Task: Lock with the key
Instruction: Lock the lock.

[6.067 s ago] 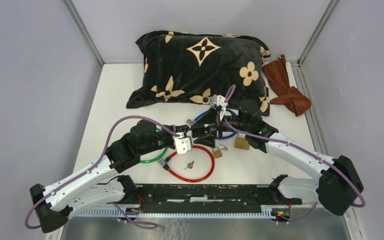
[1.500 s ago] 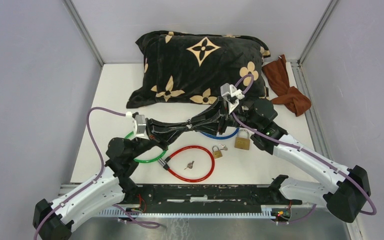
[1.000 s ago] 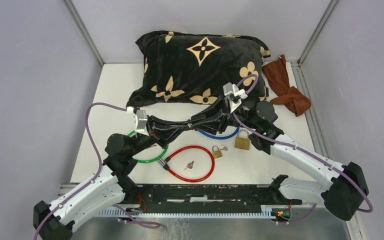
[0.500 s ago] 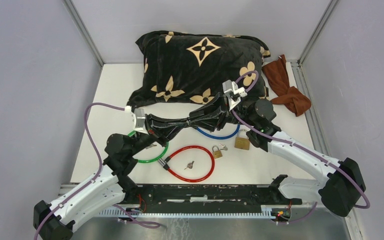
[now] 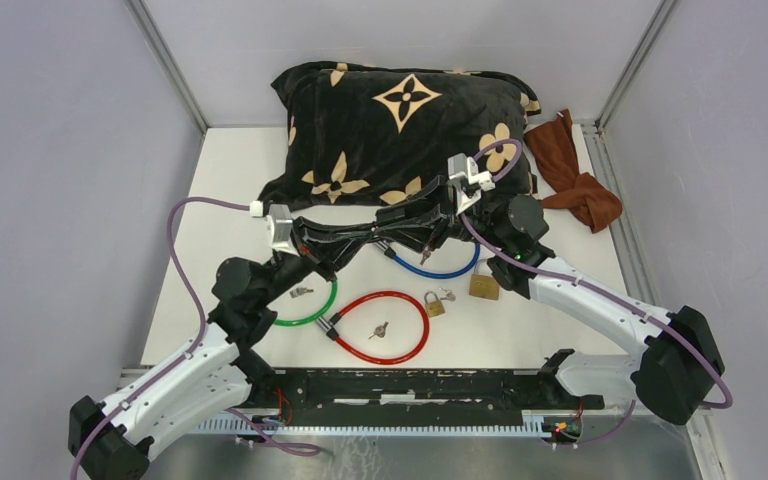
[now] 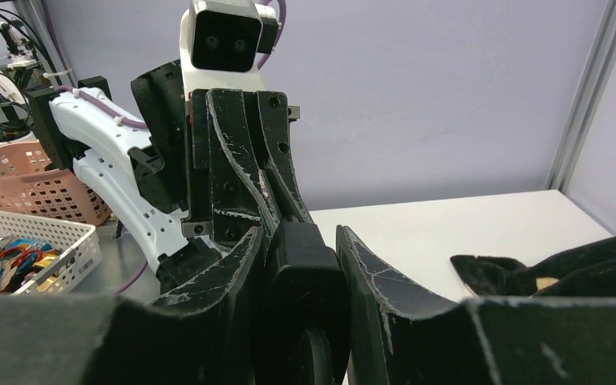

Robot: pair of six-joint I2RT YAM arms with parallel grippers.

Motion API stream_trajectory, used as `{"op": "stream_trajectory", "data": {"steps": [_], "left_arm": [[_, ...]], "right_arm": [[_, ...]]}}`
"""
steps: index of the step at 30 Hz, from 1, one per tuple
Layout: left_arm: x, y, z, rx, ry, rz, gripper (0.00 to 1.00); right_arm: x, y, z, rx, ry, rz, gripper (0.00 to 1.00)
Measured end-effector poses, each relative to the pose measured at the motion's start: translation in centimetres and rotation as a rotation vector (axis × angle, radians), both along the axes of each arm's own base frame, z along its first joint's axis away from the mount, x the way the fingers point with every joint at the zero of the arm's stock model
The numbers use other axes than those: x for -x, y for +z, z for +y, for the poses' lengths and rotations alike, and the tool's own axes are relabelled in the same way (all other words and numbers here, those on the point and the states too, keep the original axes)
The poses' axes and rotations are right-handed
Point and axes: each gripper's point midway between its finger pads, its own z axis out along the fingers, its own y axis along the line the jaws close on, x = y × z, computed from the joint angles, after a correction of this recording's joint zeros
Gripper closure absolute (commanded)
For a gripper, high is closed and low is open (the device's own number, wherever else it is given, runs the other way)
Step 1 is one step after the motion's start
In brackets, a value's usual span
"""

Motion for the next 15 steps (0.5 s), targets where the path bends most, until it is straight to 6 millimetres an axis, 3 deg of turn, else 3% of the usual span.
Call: {"op": "stream_trajectory", "data": {"steps": [9, 15], "left_arm": [[-0.4, 0.8, -0.1, -0.019, 0.014, -0.008, 0.98], [1.6, -0.3, -0.1, -0.158, -0.052, -0.067, 0.98]], "right_arm": [[-0.4, 0.8, -0.2, -0.042, -0.020, -0.033, 1.00], [1.3, -0.1, -1.3, 0.025, 0.049, -0.017, 1.00]]}}
